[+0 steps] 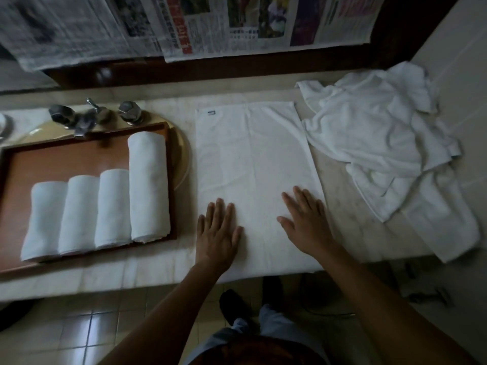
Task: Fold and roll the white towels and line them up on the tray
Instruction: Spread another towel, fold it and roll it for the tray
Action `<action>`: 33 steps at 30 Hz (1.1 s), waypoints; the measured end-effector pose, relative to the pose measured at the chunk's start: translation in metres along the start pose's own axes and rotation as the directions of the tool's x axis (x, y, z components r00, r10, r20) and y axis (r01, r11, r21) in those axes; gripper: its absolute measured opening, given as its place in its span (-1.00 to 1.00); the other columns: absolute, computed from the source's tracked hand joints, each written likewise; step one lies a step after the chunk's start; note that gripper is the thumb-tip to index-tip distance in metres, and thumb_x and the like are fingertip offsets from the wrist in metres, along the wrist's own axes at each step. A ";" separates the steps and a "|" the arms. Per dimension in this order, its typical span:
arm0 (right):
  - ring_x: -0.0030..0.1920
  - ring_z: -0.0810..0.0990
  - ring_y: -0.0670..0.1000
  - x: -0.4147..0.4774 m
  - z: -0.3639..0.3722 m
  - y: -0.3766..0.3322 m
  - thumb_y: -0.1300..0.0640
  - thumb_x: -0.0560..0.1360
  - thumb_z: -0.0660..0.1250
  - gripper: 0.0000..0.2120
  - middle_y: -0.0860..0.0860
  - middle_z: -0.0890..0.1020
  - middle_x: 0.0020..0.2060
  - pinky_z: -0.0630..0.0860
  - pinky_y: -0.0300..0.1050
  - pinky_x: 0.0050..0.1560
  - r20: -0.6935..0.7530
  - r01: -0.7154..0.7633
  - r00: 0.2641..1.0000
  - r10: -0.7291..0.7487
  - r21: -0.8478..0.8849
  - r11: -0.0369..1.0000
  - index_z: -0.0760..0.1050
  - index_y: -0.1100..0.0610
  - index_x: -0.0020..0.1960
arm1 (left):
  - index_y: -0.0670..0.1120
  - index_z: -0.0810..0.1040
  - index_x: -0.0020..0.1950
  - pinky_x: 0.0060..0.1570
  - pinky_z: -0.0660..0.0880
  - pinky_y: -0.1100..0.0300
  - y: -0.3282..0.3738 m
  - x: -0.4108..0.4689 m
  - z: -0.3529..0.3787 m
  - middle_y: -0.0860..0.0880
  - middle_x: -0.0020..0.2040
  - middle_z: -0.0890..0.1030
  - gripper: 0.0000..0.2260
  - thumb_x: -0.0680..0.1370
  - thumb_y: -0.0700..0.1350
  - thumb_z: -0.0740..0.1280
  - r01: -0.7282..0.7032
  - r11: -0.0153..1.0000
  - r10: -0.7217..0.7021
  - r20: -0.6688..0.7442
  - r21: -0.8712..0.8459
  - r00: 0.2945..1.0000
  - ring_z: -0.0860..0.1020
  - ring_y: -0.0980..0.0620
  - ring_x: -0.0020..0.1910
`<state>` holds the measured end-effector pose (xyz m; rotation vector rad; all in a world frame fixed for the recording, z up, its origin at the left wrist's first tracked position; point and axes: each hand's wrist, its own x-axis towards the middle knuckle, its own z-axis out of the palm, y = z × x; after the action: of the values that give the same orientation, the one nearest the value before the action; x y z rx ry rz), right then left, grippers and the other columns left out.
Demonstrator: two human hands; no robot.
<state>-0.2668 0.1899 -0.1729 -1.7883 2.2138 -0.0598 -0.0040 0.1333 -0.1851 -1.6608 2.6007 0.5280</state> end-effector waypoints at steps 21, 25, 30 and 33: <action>0.33 0.54 0.13 0.098 -0.090 0.047 0.03 0.60 0.35 -0.62 0.08 0.57 0.34 0.46 0.01 0.35 -0.015 0.042 0.999 -0.039 0.336 0.941 0.51 0.09 0.40 | -0.01 0.31 0.58 0.56 0.18 -0.11 0.112 0.043 -0.031 -0.11 0.60 0.28 -0.48 0.67 0.15 0.22 0.124 0.976 -0.130 -0.022 -0.180 0.991 0.17 -0.15 0.61; 0.26 0.58 0.15 0.164 -0.114 0.062 0.07 0.59 0.35 -0.63 0.12 0.60 0.28 0.48 -0.02 0.28 -0.063 0.069 0.997 -0.051 0.328 0.942 0.51 0.12 0.38 | -0.02 0.34 0.56 0.53 0.26 -0.08 0.156 0.073 -0.025 -0.09 0.57 0.32 -0.51 0.66 0.14 0.24 0.107 0.966 -0.121 -0.045 -0.234 0.992 0.22 -0.13 0.57; 0.28 0.56 0.19 0.253 -0.132 0.072 0.07 0.61 0.31 -0.59 0.15 0.57 0.28 0.49 0.03 0.30 -0.097 0.063 0.995 -0.038 0.273 0.960 0.44 0.13 0.43 | 0.00 0.28 0.58 0.57 0.22 -0.10 0.204 0.100 -0.014 -0.07 0.61 0.26 -0.47 0.67 0.17 0.23 0.103 0.959 -0.114 -0.030 -0.262 0.993 0.18 -0.13 0.61; 0.34 0.50 0.22 0.296 -0.134 0.074 0.07 0.64 0.28 -0.55 0.18 0.51 0.33 0.45 0.04 0.32 -0.087 0.026 0.996 -0.006 0.229 0.973 0.37 0.17 0.49 | -0.02 0.13 0.65 0.60 0.10 -0.14 0.224 0.113 -0.006 -0.10 0.67 0.11 -0.40 0.68 0.15 0.22 0.088 0.960 -0.086 0.019 -0.264 0.996 0.07 -0.16 0.65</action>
<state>-0.4256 -0.0987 -0.1197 -1.7050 2.1488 -0.3878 -0.2495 0.1175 -0.1390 -1.8299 2.5285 0.9105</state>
